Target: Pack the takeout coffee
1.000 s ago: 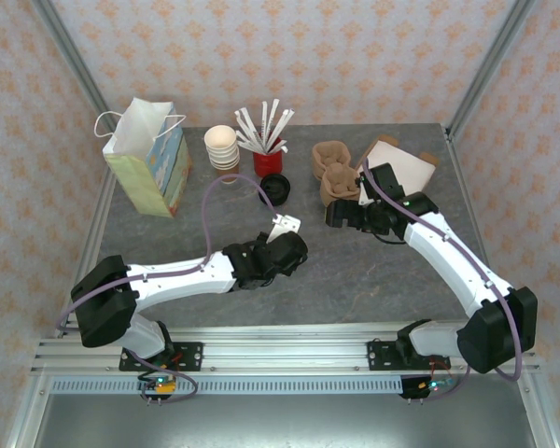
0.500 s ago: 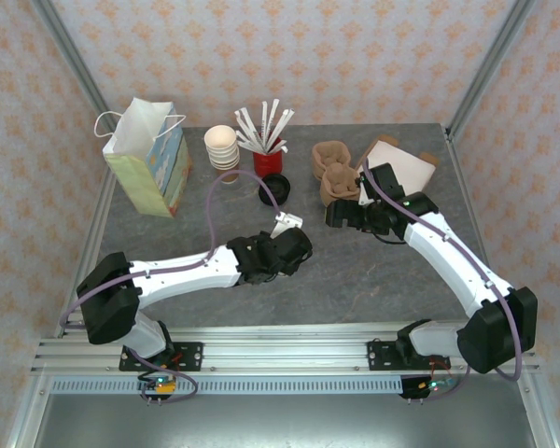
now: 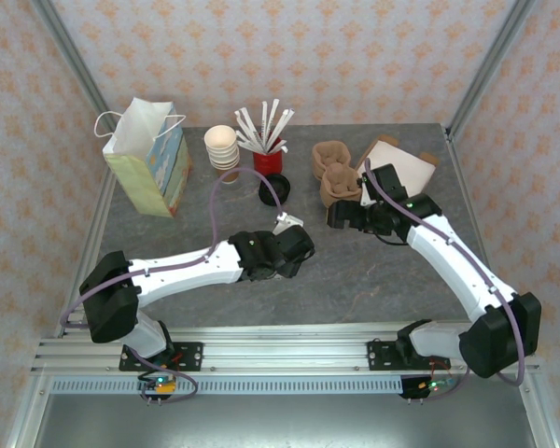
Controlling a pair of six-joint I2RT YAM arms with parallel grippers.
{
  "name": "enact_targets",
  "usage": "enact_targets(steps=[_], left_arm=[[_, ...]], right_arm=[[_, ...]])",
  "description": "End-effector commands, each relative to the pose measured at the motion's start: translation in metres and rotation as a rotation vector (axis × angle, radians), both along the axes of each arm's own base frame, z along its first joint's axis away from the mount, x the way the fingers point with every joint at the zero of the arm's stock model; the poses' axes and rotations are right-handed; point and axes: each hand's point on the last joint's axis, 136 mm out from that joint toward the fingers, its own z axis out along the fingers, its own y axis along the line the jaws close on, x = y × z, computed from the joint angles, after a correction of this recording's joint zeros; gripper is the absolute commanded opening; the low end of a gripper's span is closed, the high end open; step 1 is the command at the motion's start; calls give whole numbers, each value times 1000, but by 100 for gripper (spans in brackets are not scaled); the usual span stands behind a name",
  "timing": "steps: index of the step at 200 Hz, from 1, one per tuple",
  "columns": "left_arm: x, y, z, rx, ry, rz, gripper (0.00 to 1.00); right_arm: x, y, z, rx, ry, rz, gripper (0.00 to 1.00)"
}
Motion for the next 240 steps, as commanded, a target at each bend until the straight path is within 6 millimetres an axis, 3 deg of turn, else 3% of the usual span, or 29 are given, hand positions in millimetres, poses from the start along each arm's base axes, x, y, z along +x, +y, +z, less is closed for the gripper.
enact_targets(steps=[1,51,94,110,131,158,185,210,240], left_arm=[[0,1,13,-3,0,-2,78],[2,0,25,-60,-6,12,80],[4,3,65,-205,-49,22,82],[5,18,79,-267,-57,45,82],[8,50,87,-319,-49,109,82],[9,99,90,-347,-38,223,82],[7,135,88,-400,-24,320,82],[5,155,89,-414,-33,365,82],[4,164,87,-407,-28,385,82]], right_arm=[[0,-7,14,-21,-37,-4,97],[4,-2,16,-3,-37,8,97],[-4,13,27,-34,-103,154,96],[-14,33,32,-55,-156,286,95],[-31,68,32,-53,-200,477,94],[-50,104,19,-105,-212,709,94],[-62,129,5,-155,-217,866,96],[-66,148,-4,-185,-201,951,96],[-64,161,-19,-259,-174,1009,95]])
